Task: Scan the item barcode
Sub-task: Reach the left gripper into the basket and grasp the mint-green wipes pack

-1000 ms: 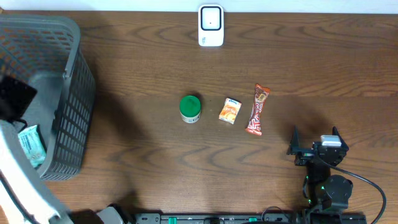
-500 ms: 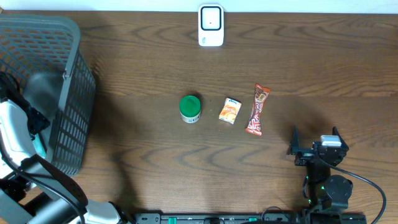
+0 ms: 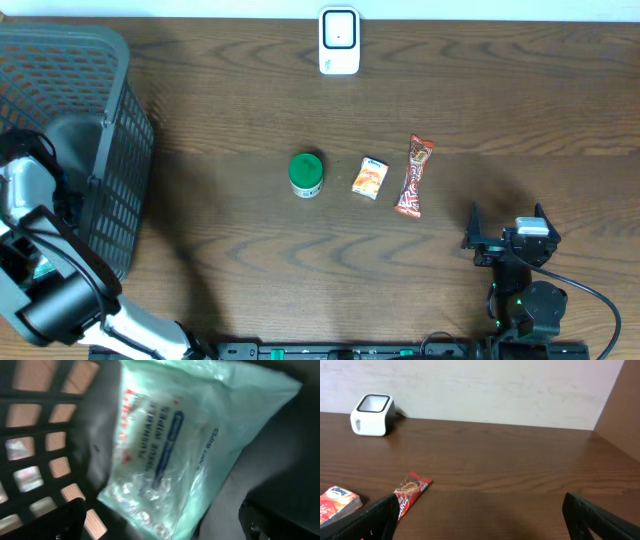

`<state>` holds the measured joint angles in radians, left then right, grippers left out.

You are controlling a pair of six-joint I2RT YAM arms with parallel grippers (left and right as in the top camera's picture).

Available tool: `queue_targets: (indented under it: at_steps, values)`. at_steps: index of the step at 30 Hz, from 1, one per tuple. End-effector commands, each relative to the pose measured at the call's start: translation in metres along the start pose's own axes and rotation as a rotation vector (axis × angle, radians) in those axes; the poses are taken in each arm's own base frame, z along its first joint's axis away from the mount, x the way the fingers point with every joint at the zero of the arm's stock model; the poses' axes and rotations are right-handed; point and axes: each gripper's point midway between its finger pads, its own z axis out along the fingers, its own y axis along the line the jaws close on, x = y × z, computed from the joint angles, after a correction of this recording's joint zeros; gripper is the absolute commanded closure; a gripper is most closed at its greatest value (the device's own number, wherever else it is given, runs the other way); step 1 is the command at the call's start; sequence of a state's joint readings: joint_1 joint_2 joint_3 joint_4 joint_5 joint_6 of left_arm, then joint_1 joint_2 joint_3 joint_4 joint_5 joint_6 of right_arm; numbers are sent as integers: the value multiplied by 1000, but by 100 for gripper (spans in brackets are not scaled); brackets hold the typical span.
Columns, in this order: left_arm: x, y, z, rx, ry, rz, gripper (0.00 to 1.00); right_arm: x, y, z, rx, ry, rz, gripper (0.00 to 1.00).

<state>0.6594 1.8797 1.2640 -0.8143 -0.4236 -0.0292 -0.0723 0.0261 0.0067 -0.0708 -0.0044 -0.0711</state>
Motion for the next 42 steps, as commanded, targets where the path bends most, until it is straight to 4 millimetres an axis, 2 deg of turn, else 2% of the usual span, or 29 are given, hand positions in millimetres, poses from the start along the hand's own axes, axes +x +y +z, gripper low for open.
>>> queue_targets:
  at_steps: [1,4,6,11,12,14,17,20,24,26,28,30,32,35,36,38,39,42]
  values:
    - [19,-7,22,-22,95,-11,4,1,2,0,-10,3,-13,1]
    - [32,-12,33,-33,162,5,23,1,2,0,-10,3,-13,1]
    - [36,-14,38,-37,186,17,31,1,2,0,-10,3,-13,1]
    - [44,-19,52,-43,230,32,41,1,2,0,-10,3,-13,1]
    - [43,-18,52,-43,228,29,49,1,2,0,-10,3,-13,1]
    - [42,-17,53,-42,225,23,71,1,2,0,-10,3,-13,1]
    - [41,-17,53,-42,220,20,91,1,2,0,-10,3,-13,1]
    - [31,-17,46,-38,196,15,93,1,2,0,-10,3,-13,1]
    - [-2,-24,3,-22,80,25,93,1,2,0,-10,3,-13,1]
    - [-23,-33,-33,-1,-31,30,93,1,2,0,-10,3,-13,1]
    - [-40,-43,-77,31,-165,32,93,1,2,0,-10,3,-13,1]
    - [-51,-51,-125,77,-315,28,93,1,2,0,-10,3,-13,1]
    - [-54,-51,-156,109,-408,12,93,1,2,0,-10,3,-13,1]
    - [-53,-37,-216,175,-580,-47,93,1,2,0,-10,3,-13,1]
    - [-48,-24,-243,211,-652,-103,93,1,2,0,-10,3,-13,1]
    - [-42,-9,-269,246,-729,-154,93,1,2,0,-10,3,-13,1]
    - [-36,7,-292,273,-802,-196,93,1,2,0,-10,3,-13,1]
    - [-20,32,-324,324,-902,-261,93,1,2,0,-10,3,-13,1]
